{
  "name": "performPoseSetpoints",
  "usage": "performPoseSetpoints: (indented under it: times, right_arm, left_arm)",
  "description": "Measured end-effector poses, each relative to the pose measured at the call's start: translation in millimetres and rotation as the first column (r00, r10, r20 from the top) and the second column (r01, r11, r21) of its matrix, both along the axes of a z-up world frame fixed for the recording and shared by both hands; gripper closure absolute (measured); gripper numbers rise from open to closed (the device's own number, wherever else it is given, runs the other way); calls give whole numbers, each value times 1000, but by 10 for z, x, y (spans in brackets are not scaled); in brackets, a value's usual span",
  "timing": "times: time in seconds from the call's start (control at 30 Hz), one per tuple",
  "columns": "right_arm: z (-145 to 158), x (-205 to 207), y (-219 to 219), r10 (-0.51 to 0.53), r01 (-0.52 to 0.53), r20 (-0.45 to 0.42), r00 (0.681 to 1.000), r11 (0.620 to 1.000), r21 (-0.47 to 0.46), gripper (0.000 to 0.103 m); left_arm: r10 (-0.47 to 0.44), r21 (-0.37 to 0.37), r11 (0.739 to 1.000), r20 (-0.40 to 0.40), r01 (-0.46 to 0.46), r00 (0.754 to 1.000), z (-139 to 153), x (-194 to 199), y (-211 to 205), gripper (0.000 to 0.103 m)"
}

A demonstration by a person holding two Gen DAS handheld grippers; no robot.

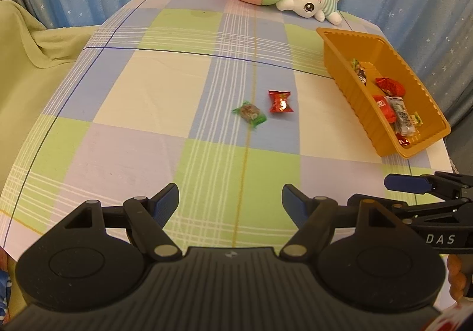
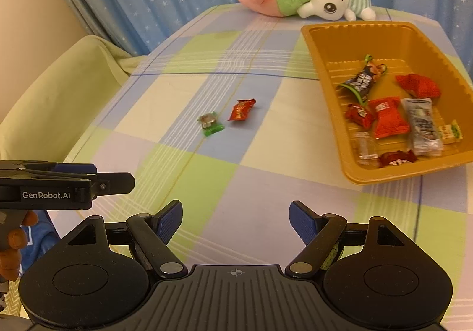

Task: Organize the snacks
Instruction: 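Withdraw both open grippers from the tray toward the last two candies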

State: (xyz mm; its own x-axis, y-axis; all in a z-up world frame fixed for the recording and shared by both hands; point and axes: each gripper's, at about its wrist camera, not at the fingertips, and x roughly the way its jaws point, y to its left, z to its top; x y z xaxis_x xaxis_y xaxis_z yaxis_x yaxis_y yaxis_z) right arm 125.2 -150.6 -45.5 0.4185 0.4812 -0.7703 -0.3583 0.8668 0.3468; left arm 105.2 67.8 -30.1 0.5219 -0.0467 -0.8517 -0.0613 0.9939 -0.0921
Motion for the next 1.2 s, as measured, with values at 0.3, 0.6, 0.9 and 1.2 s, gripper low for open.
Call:
performPoseSetpoints:
  times: [0.3,0.6,0.9,1.2]
  right_arm:
    - [-93,166,165,-29,29,-22,999,1000,-7,24]
    - [-155,386,242,-87,87,-13,996,996,-22,24]
    - [-183,629,235,-155,155,11,988,987,-29,24]
    - [-223,826,235,-190,190,17,982,981,-34,24]
  left_arm:
    - [-13,-3,1000,-15,13,1000,-92,171,148,28]
    - [-42,10,999,-9,42,999,-218,435,212,28]
    - [-88,6,996,2,88,996,-367,802,145,28]
    - [-154,41,987,7,153,988,-557,1126,-35,28]
